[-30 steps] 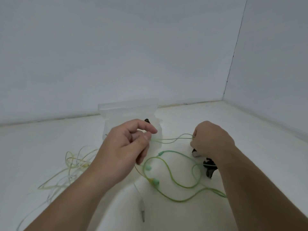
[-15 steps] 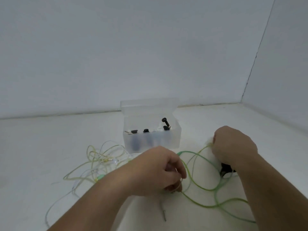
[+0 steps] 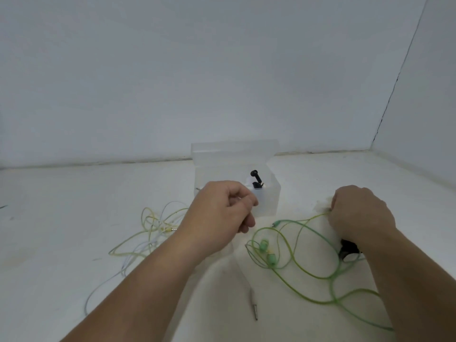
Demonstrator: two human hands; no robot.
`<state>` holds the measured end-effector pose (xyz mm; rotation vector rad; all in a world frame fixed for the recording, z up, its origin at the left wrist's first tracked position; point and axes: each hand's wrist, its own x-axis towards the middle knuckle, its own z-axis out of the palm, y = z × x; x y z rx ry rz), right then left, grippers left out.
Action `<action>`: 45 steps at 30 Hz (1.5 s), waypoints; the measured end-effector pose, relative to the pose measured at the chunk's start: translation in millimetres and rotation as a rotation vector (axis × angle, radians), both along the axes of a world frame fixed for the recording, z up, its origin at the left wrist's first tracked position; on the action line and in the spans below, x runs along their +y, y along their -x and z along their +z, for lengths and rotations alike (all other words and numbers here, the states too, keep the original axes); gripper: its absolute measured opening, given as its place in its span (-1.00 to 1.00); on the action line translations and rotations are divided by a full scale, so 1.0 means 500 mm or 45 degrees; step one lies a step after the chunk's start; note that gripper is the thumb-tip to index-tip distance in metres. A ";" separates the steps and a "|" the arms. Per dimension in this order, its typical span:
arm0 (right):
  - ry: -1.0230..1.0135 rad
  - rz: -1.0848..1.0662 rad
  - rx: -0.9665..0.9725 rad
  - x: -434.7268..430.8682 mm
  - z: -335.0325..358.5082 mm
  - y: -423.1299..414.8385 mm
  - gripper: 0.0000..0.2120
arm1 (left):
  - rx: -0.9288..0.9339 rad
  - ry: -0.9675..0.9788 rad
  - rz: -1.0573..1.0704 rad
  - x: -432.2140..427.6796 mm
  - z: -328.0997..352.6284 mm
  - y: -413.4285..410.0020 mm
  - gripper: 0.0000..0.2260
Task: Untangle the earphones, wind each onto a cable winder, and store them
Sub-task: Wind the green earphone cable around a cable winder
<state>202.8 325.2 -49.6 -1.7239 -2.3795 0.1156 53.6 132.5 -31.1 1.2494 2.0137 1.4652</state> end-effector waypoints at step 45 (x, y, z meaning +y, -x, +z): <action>0.980 1.072 1.486 -0.123 0.081 0.012 -0.72 | -0.126 0.164 -0.412 0.001 -0.001 -0.031 -0.79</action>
